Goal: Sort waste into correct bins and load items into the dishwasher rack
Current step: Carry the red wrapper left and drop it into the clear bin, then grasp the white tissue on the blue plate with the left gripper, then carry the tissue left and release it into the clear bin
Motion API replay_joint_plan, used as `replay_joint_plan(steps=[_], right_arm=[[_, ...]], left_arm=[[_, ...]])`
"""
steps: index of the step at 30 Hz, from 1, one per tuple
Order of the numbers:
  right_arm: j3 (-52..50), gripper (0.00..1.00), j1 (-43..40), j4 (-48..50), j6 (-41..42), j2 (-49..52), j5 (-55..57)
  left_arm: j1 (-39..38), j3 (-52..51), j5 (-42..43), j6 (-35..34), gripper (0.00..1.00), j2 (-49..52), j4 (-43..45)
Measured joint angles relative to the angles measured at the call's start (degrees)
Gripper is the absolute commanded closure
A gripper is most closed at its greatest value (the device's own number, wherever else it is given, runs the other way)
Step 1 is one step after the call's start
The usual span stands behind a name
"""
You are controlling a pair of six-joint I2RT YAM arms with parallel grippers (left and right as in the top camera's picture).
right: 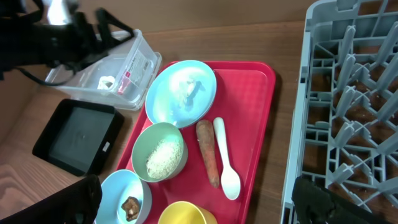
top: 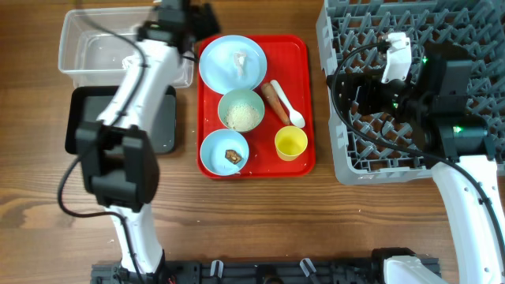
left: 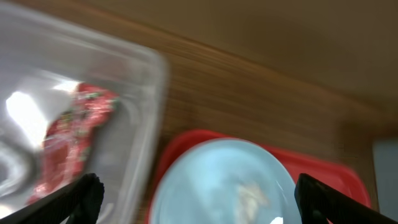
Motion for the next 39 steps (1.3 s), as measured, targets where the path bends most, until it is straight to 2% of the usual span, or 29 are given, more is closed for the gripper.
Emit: replay_joint_plan(steps=[3,12,15,17,20,24,26,31,35,36,38,39], right_arm=[[0.0,0.0,0.0,0.07,0.0,0.0,0.0],[0.0,0.0,0.0,0.09,0.0,0.0,0.0],[0.0,0.0,0.0,0.07,0.0,0.0,0.0],[0.0,0.0,0.0,0.07,0.0,0.0,0.0],[0.0,0.0,0.0,0.07,0.0,0.0,0.0],[0.0,0.0,0.0,0.04,0.0,0.0,0.0],[0.0,0.0,0.0,0.0,0.0,0.0,0.0],[0.0,0.0,0.0,-0.28,0.0,0.0,0.0],[0.0,0.0,0.0,-0.61,0.0,0.0,0.0],[0.0,0.0,0.0,-0.63,0.0,0.0,0.0],[0.0,0.0,0.0,-0.7,0.0,0.0,0.0],[0.0,0.0,0.0,-0.76,0.0,0.0,0.0]], left_arm=[[-7.63,0.02,0.22,8.68,0.01,0.81,2.01],[-9.68,0.02,0.15,12.46,0.03,12.55,4.02],[-9.68,0.02,0.17,12.52,0.14,13.9,4.42],[-9.68,0.02,0.17,12.76,0.3,14.19,4.66],[-9.68,0.02,0.28,13.07,0.5,14.19,4.59],[-9.68,0.02,0.24,13.33,0.61,14.21,4.52],[-9.68,0.02,0.24,13.16,0.64,14.21,4.37],[-9.68,0.02,0.24,12.83,0.61,14.29,4.44],[-9.68,0.02,0.22,12.81,0.62,15.37,4.61],[-9.68,0.02,0.22,12.81,0.67,15.63,4.63],[-9.68,0.02,0.11,12.87,0.83,16.26,4.92],[-9.68,0.02,0.15,12.7,0.96,16.33,5.07]])
